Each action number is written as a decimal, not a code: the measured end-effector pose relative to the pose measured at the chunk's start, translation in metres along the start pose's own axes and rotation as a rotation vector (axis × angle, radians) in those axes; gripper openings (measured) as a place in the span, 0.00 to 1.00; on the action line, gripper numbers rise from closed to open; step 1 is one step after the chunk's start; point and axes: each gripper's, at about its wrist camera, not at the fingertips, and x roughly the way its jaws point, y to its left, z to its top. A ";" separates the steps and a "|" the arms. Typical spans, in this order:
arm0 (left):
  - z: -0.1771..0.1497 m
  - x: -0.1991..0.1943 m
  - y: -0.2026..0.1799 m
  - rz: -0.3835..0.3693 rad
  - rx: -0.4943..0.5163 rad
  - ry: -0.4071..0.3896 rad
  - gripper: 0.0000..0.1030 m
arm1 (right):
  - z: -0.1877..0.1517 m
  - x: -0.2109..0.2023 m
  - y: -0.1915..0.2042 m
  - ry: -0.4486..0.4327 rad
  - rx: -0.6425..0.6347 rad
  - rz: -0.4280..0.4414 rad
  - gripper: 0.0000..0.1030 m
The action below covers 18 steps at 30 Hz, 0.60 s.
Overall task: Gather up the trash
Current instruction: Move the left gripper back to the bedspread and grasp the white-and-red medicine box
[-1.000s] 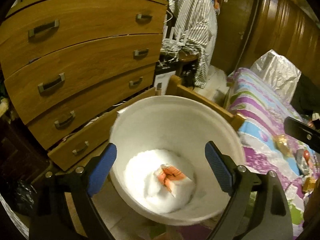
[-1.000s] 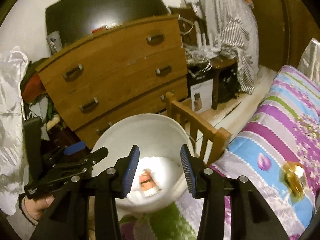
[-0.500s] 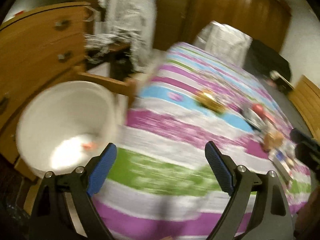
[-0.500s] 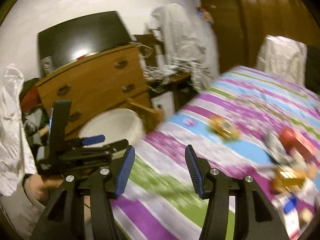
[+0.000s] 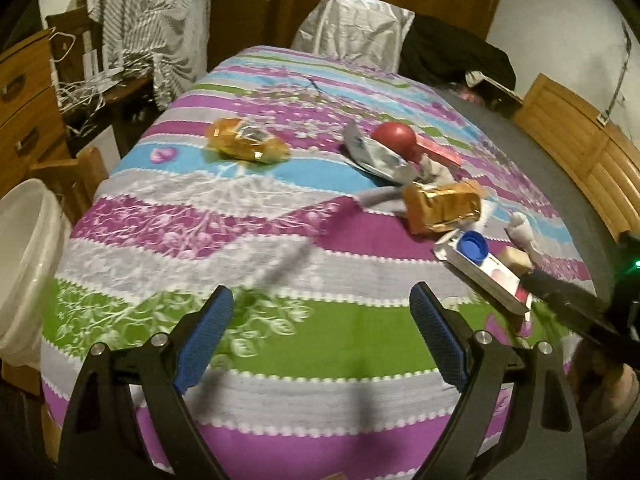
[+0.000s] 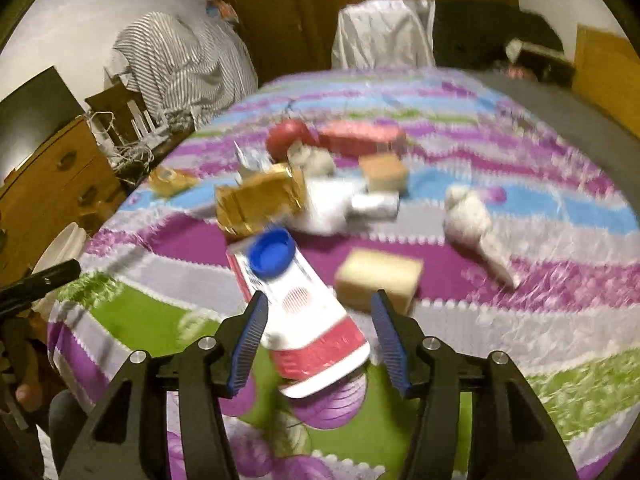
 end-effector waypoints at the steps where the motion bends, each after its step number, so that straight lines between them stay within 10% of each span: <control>1: 0.000 0.000 -0.003 0.003 0.005 0.001 0.84 | -0.001 0.006 0.004 0.013 0.007 0.013 0.57; 9: 0.005 0.003 -0.011 0.017 0.025 0.025 0.84 | -0.015 -0.008 0.070 0.052 -0.081 0.385 0.59; 18: 0.017 0.051 -0.093 -0.088 0.196 0.118 0.84 | -0.007 -0.043 0.018 -0.029 -0.063 0.235 0.61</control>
